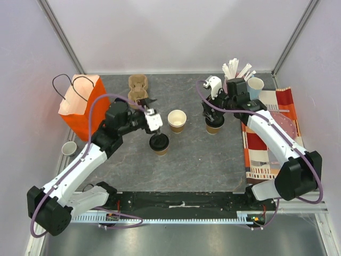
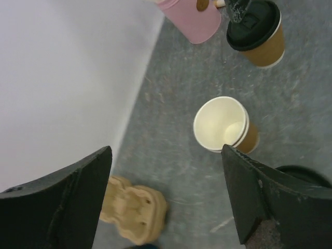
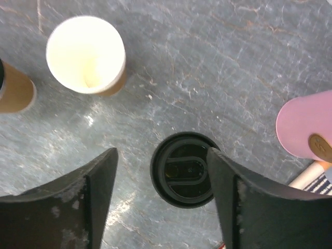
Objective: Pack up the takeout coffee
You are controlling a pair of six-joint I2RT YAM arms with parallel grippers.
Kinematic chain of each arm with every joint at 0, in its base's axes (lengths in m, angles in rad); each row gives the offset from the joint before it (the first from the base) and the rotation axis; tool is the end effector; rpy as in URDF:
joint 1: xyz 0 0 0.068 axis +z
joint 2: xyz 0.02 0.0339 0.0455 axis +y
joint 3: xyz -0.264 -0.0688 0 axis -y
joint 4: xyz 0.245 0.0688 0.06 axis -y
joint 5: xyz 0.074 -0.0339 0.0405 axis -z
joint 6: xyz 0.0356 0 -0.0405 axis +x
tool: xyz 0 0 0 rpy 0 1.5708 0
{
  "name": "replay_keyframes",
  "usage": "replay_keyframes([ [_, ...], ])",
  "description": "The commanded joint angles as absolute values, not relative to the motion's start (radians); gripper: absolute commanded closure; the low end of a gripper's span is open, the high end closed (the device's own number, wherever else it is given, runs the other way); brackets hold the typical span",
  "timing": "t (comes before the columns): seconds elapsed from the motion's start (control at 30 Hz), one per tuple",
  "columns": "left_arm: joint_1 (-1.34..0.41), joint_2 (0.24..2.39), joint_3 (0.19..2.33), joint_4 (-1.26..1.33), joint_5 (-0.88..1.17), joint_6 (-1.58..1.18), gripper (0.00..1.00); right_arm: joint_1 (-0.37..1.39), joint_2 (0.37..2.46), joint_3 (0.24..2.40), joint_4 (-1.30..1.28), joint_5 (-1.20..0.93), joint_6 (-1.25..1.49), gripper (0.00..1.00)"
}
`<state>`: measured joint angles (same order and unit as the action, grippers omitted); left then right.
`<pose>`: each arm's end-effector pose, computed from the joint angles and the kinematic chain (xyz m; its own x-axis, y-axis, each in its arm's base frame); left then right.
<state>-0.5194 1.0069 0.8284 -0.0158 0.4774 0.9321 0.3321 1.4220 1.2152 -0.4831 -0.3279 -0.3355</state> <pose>0.1953 -0.1305 0.3318 0.5683 0.4965 -0.6562 0.6307 0.2493 0.7349 0.2950 0.1139 0.3144 -0.3892 -0.4639 -0.7958 -0.7113 0.7003 -0.0604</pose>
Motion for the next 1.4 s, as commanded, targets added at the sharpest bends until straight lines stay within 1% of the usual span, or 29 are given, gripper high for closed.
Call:
replay_keyframes([
  [0.0, -0.499, 1.074, 0.948, -0.216, 0.338, 0.490, 0.15, 0.408, 1.373, 1.273, -0.410, -0.384, -0.253, 0.31],
  [0.03, -0.488, 1.080, 0.956, -0.235, 0.331, 0.451, 0.34, 0.443, 1.376, 1.267, -0.399, -0.373, -0.241, 0.40],
  [0.07, -0.474, 1.089, 0.962, -0.253, 0.339, 0.410, 0.43, 0.518, 1.381, 1.263, -0.376, -0.364, -0.229, 0.57],
  [0.1, -0.427, 1.095, 0.969, -0.308, 0.365, 0.337, 0.51, 0.553, 1.390, 1.258, -0.361, -0.368, -0.194, 0.65],
  [0.13, -0.392, 1.117, 0.991, -0.337, 0.408, 0.300, 0.63, 0.578, 1.391, 1.234, -0.341, -0.386, -0.167, 0.71],
  [0.17, -0.349, 1.130, 1.003, -0.371, 0.522, 0.264, 0.69, 0.615, 1.390, 1.212, -0.263, -0.438, -0.137, 0.82],
  [0.2, -0.266, 1.143, 1.020, -0.421, 0.584, 0.211, 0.73, 0.626, 1.382, 1.183, -0.209, -0.468, -0.055, 0.87],
  [0.23, -0.230, 1.163, 1.020, -0.443, 0.645, 0.201, 0.80, 0.636, 1.376, 1.107, -0.143, -0.489, -0.011, 0.92],
  [0.27, -0.203, 1.166, 1.014, -0.454, 0.757, 0.228, 0.82, 0.665, 1.373, 1.068, -0.011, -0.505, 0.044, 1.00],
  [0.33, -0.181, 1.148, 0.962, -0.437, 0.814, 0.273, 0.85, 0.701, 1.388, 0.996, 0.090, -0.518, 0.107, 1.00],
  [0.37, -0.179, 1.138, 0.938, -0.417, 0.860, 0.276, 0.85, 0.744, 1.400, 0.993, 0.112, -0.515, 0.101, 1.00],
  [0.47, -0.186, 1.134, 0.858, -0.347, 0.987, 0.265, 0.87, 0.776, 1.451, 0.983, 0.159, -0.500, 0.101, 1.00],
  [0.53, -0.192, 1.138, 0.822, -0.321, 1.009, 0.267, 0.90, 0.779, 1.494, 0.974, 0.178, -0.502, 0.113, 1.00],
  [0.57, -0.192, 1.143, 0.815, -0.316, 1.000, 0.281, 0.92, 0.784, 1.506, 0.982, 0.164, -0.499, 0.114, 1.00],
  [0.63, -0.193, 1.157, 0.816, -0.328, 0.968, 0.307, 0.97, 0.799, 1.520, 1.017, 0.121, -0.477, 0.100, 1.00],
  [0.8, -0.206, 1.195, 0.905, -0.350, 0.989, 0.359, 0.98, 0.810, 1.519, 1.066, 0.100, -0.456, 0.089, 1.00],
  [0.87, -0.209, 1.203, 0.905, -0.324, 0.979, 0.360, 0.98, 0.808, 1.531, 1.063, 0.104, -0.456, 0.089, 1.00],
  [0.93, -0.212, 1.209, 0.858, -0.304, 0.936, 0.371, 0.98, 0.808, 1.552, 1.043, 0.123, -0.459, 0.103, 1.00],
  [1.13, -0.244, 1.247, 0.718, -0.275, 0.832, 0.535, 0.98, 0.810, 1.678, 0.899, 0.209, -0.449, 0.106, 1.00],
  [1.23, -0.252, 1.252, 0.684, -0.221, 0.810, 0.537, 0.98, 0.810, 1.698, 0.887, 0.195, -0.425, 0.095, 1.00],
  [1.37, -0.253, 1.235, 0.684, -0.216, 0.801, 0.545, 0.98, 0.810, 1.660, 0.937, 0.140, -0.400, 0.061, 1.00],
])
